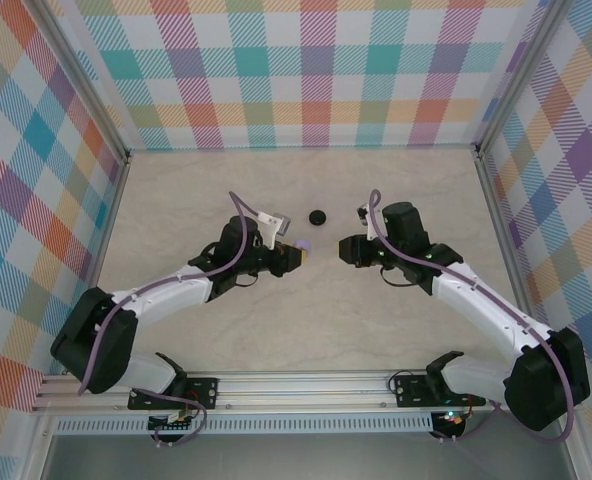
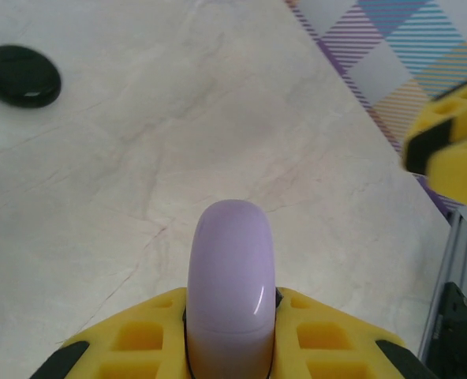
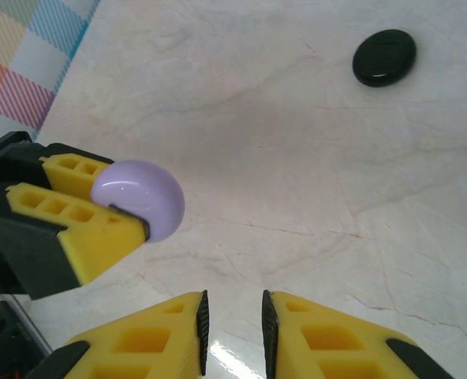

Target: Insert the wireless bluetooth earbuds into the charging case

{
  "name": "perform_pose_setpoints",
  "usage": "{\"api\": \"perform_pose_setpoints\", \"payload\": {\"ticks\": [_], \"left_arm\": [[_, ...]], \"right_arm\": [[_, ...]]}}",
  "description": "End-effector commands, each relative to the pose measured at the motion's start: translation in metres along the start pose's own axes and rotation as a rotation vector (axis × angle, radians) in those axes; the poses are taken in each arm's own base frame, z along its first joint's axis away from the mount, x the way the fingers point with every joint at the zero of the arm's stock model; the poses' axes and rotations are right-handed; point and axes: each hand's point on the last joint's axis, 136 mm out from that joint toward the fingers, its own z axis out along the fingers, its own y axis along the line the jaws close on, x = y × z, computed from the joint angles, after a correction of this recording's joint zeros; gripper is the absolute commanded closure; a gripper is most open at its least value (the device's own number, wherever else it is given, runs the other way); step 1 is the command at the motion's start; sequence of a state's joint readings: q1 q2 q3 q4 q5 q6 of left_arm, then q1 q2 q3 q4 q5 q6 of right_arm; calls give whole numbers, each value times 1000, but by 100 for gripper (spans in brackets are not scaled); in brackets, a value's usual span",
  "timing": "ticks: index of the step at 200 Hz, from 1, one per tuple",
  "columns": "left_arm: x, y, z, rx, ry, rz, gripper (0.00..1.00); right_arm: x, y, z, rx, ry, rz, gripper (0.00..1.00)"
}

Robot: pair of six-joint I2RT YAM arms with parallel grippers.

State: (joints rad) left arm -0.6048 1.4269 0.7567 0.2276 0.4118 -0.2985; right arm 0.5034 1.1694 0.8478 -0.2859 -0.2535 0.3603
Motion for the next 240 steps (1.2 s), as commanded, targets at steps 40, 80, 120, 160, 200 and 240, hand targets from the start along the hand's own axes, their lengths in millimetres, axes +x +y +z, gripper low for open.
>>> {"api": "perform_pose_setpoints", "payload": {"ticks": [40, 80, 120, 160, 200, 240], "left_arm": [[3, 48, 37, -135, 97, -298, 89], [16, 53, 70, -76, 180, -390, 89], [17, 57, 90, -51, 207, -423, 89], [19, 62, 107, -37, 239, -444, 89], [22, 70, 120, -58, 269, -459, 88], [25, 76, 127, -74, 292, -461, 88]], "right_arm": [[0, -6, -7, 48, -3, -21, 72], [3, -7, -6, 48, 10, -21, 72], [5, -8, -5, 52, 19, -24, 71], [5, -8, -3, 53, 28, -20, 71], [5, -8, -1, 49, 33, -16, 71], [6, -8, -2, 49, 36, -14, 71]]}}
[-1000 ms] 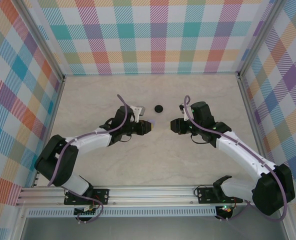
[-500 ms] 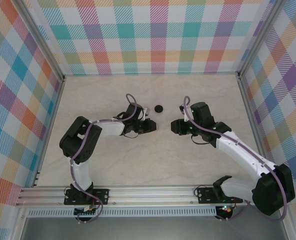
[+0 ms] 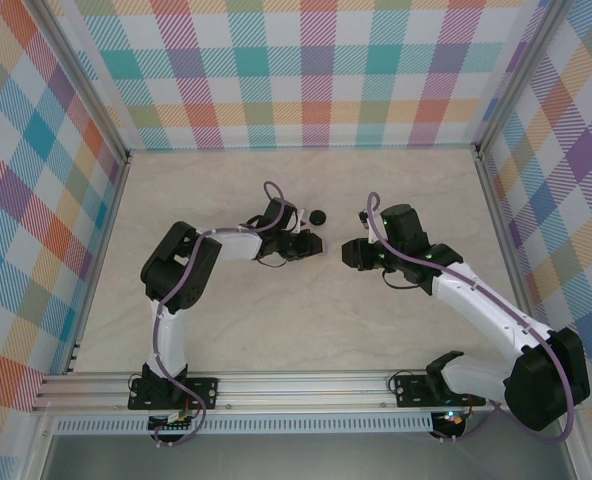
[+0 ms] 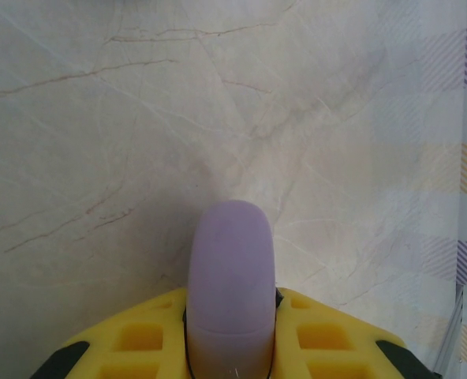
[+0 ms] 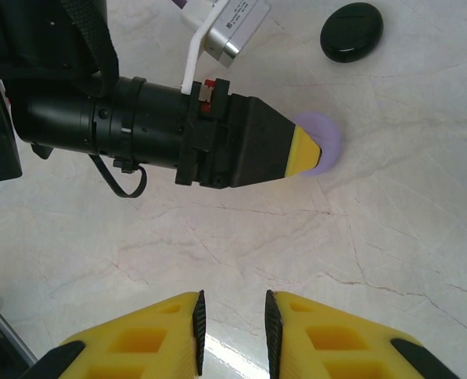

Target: Insert the wireless bluetooth earbuds into the charging case

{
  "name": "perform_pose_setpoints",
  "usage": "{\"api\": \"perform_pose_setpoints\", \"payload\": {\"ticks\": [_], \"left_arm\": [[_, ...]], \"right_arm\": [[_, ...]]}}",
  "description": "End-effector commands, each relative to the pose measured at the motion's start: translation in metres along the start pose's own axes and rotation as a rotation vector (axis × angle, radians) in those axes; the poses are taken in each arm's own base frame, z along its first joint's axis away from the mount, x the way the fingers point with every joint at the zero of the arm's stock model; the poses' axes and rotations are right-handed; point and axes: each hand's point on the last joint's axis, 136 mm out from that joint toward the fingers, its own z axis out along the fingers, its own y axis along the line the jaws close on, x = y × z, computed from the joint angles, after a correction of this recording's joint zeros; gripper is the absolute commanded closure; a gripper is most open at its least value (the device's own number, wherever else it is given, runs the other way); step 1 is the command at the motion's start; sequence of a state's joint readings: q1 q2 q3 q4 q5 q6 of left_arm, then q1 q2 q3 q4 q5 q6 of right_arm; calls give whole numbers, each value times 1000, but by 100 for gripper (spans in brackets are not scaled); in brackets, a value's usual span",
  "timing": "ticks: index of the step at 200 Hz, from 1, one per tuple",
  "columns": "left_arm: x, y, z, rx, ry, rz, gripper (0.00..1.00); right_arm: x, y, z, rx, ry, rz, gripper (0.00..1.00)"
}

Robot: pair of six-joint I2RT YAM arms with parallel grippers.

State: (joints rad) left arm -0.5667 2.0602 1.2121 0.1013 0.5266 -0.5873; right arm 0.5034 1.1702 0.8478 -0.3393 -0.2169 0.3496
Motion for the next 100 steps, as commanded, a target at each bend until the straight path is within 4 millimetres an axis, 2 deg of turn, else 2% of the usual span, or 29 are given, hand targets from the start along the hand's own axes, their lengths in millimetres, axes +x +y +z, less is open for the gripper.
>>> {"api": "perform_pose_setpoints", "payload": {"ticks": [1, 30, 51, 100], "left_arm": [[-1, 2, 1, -10, 26, -14, 88], [-1, 9, 1, -49, 29, -12, 85], [1, 15, 1, -75, 33, -14, 78], [2, 23, -7, -143, 19, 7, 47]], "right_arm": [[-4, 3, -2, -3, 2, -21, 71], [-3, 2, -1, -2, 6, -21, 70], [-2, 1, 0, 1, 10, -20, 70], [-2, 1, 0, 4, 14, -20, 70]]}}
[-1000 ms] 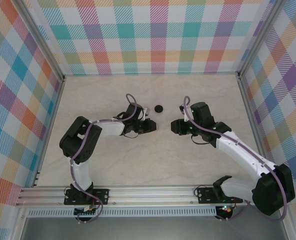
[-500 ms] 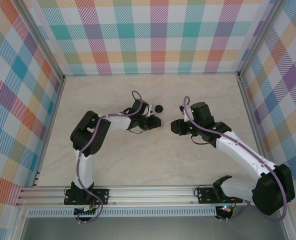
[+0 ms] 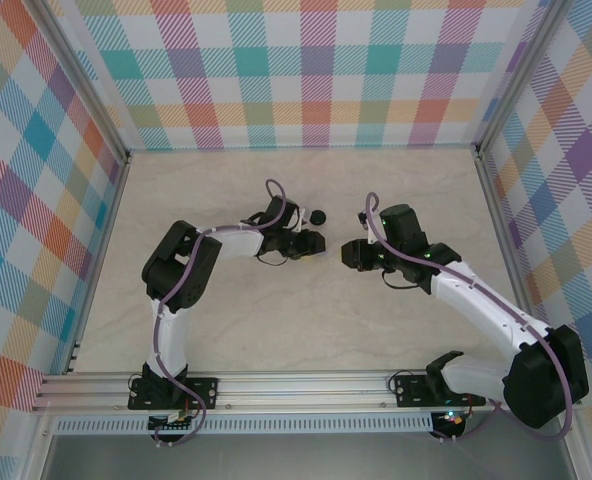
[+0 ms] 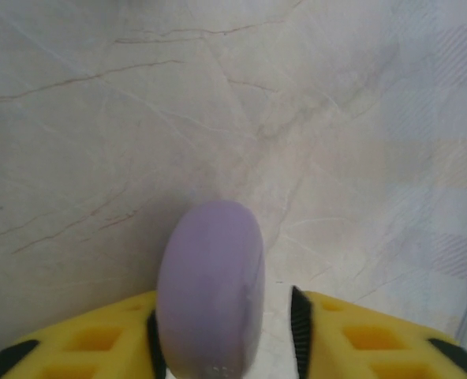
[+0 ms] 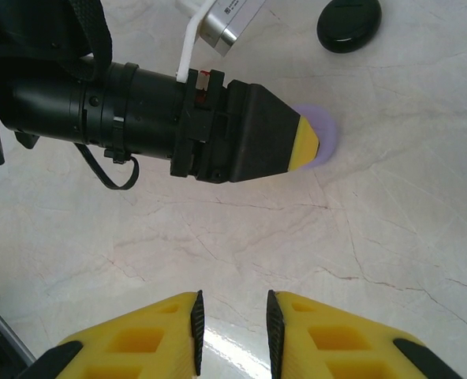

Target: Insert the wireless bluetooth earbuds into the charging case

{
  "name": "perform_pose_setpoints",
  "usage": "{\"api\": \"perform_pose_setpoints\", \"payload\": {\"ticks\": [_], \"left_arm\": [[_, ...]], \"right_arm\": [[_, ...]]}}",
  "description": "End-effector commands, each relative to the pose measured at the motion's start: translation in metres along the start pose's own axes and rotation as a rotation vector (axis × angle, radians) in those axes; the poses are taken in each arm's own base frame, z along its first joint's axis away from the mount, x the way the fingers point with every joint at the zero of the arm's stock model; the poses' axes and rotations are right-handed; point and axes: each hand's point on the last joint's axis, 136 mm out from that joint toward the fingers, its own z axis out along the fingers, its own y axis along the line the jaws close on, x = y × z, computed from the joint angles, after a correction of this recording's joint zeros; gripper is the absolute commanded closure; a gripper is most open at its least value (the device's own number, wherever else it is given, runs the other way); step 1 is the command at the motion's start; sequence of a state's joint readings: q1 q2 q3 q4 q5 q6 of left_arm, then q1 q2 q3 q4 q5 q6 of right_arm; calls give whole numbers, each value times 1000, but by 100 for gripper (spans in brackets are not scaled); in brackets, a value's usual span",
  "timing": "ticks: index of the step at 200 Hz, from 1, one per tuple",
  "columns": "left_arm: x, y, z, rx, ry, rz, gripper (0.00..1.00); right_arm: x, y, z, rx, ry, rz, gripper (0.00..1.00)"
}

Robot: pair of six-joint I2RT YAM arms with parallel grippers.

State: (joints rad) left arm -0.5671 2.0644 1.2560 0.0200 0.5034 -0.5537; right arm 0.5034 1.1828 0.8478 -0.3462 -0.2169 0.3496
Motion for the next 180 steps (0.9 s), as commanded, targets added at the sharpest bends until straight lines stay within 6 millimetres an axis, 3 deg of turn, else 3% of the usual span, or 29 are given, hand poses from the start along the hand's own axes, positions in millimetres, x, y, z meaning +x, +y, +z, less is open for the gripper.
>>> {"api": "perform_pose_setpoints", "payload": {"ticks": [1, 33, 76, 137, 180], "left_arm": [[5, 22, -5, -102, 6, -7, 47], [3, 19, -17, -129, -16, 36, 32], [-3, 23, -49, -247, -72, 98, 26], [-8, 25, -117, -398, -214, 169, 23], [-5, 39, -172, -553, -302, 207, 20]], "right_arm": [[-5, 3, -3, -2, -4, -26, 70], [-5, 1, -4, 12, -5, -23, 68], [-4, -12, -8, 84, -17, -12, 62], [-7, -57, -22, 337, -99, -1, 61], [-19, -91, -39, 556, -187, -26, 59]]}}
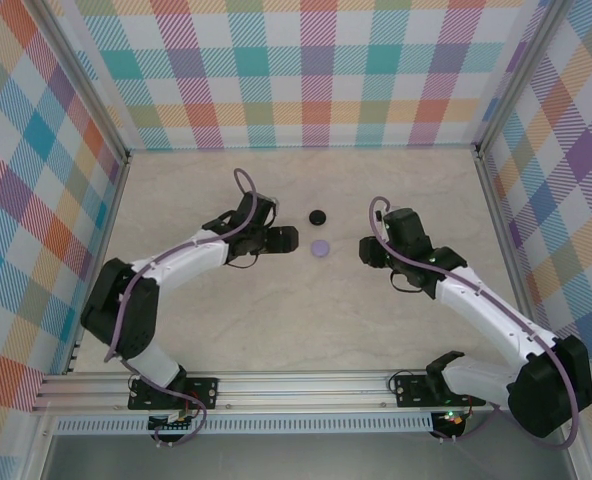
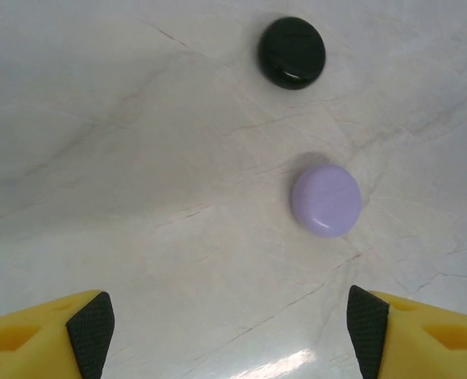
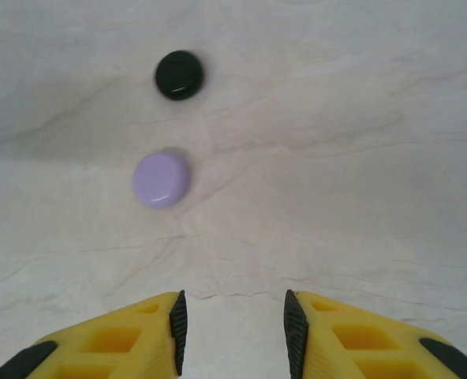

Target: Insert the wireless bluetooth earbuds into the charging case

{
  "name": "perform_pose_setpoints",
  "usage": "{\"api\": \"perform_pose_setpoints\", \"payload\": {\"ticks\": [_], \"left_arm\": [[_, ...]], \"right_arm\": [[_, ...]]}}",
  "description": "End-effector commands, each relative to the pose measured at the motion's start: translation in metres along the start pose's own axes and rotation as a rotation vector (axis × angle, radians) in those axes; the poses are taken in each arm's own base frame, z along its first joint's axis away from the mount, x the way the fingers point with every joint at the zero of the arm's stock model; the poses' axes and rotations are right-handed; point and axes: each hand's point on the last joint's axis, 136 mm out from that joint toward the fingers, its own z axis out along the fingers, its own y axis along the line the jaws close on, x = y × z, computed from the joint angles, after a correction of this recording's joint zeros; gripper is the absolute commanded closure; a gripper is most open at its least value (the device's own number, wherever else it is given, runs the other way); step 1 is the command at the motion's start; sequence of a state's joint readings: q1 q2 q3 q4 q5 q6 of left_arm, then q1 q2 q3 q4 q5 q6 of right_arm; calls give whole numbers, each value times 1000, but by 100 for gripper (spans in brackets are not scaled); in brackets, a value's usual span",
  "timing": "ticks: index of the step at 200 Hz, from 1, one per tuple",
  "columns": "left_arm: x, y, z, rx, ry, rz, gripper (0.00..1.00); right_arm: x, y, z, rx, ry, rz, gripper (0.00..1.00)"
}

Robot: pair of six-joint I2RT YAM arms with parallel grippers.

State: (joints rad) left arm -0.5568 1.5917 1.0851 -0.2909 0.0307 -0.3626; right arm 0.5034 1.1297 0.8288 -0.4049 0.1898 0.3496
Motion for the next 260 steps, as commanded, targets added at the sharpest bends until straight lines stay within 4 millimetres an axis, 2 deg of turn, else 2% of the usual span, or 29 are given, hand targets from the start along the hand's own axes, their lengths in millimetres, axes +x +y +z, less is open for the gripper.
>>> {"api": "perform_pose_setpoints", "payload": {"ticks": [1, 53, 76, 103, 132, 138, 166, 198, 228, 260], "left_arm": [[0, 34, -23, -151, -39, 43, 20], [-14, 76, -65, -338, -151, 99, 13], [-19, 87, -79, -386, -186, 113, 12], [-23, 100, -90, -439, -238, 131, 9], [-24, 123, -97, -478, -298, 122, 0], [-30, 126, -99, -475, -340, 116, 0], [-31, 146, -102, -512, -407, 99, 0], [-36, 164, -99, -572, -438, 100, 0], [-36, 182, -91, -600, -465, 91, 0], [-29, 204, -73, -616, -456, 71, 0]], "right_arm": [[-7, -31, -3, 171, -66, -29, 59], [-20, -60, -4, 338, -151, -93, 55], [-24, -74, -3, 400, -188, -110, 54], [-25, -90, 0, 455, -209, -117, 53], [-25, -114, 2, 507, -246, -75, 48], [-25, -119, 2, 518, -252, -63, 47], [-22, -143, 3, 567, -259, -9, 44], [-19, -159, 8, 598, -266, 31, 41], [-18, -173, 15, 630, -259, 65, 35], [-14, -183, 28, 652, -234, 88, 24]]}}
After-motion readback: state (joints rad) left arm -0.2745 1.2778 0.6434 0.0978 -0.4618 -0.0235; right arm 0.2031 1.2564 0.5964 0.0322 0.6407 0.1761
